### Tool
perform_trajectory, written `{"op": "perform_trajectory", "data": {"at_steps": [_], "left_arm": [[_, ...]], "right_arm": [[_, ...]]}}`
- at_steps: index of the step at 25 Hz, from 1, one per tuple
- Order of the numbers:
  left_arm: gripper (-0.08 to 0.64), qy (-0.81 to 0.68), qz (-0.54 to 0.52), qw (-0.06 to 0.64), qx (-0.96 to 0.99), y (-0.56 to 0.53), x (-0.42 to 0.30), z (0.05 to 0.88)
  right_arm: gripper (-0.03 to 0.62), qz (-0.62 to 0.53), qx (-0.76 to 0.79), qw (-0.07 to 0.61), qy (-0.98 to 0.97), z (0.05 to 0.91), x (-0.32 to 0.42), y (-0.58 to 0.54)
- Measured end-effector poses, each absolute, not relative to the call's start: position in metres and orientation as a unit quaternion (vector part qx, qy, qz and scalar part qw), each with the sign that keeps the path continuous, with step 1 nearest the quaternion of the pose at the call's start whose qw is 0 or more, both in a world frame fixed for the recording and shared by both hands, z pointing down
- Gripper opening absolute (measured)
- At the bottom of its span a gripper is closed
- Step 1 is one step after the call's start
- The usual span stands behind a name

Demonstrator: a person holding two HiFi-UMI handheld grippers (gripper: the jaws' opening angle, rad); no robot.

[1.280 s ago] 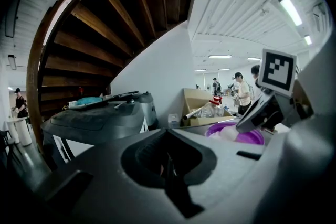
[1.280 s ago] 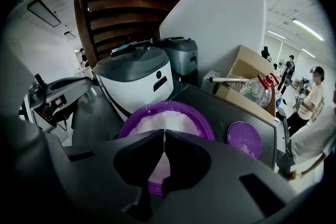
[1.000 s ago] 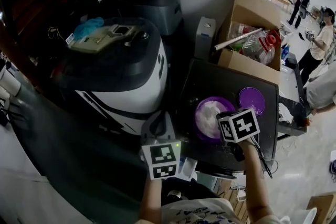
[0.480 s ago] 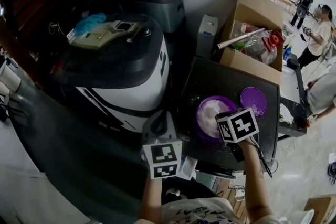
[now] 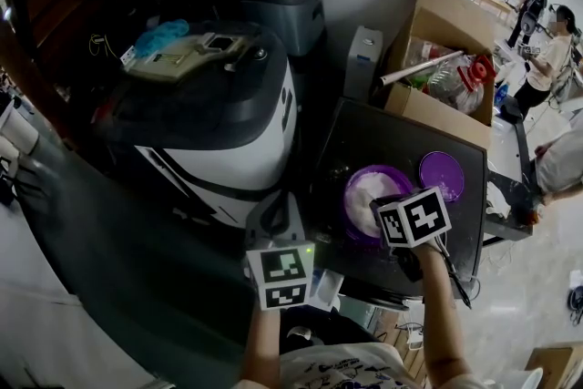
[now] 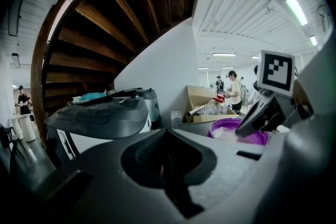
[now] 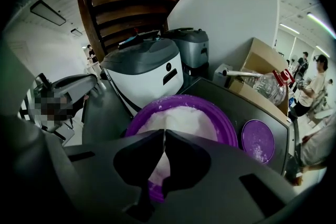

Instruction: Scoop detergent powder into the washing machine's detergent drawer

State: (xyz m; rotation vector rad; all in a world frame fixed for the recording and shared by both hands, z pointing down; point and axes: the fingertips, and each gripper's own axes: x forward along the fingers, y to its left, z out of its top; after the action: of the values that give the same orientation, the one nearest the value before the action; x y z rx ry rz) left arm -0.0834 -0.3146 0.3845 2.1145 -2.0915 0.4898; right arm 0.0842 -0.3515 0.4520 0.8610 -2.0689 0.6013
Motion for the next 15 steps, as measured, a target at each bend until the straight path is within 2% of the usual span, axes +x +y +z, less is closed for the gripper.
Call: {"op": "perform_trajectory", "data": {"at_steps": [6,15], "left_arm": [[0.003,-0.695,0.162,0.061,0.698,-0.314,-0.082,0.381],[0.003,-0.709,0.16,0.06,0.685,-0.308,-0.085,0.38]], "right_arm": [[0.02,0.247,0.339,0.382,-0.823,0.45,0.084,-0.352],[0.02,0.296,0.326,0.321,-0.838,0.441,0.089,-0.353]]}}
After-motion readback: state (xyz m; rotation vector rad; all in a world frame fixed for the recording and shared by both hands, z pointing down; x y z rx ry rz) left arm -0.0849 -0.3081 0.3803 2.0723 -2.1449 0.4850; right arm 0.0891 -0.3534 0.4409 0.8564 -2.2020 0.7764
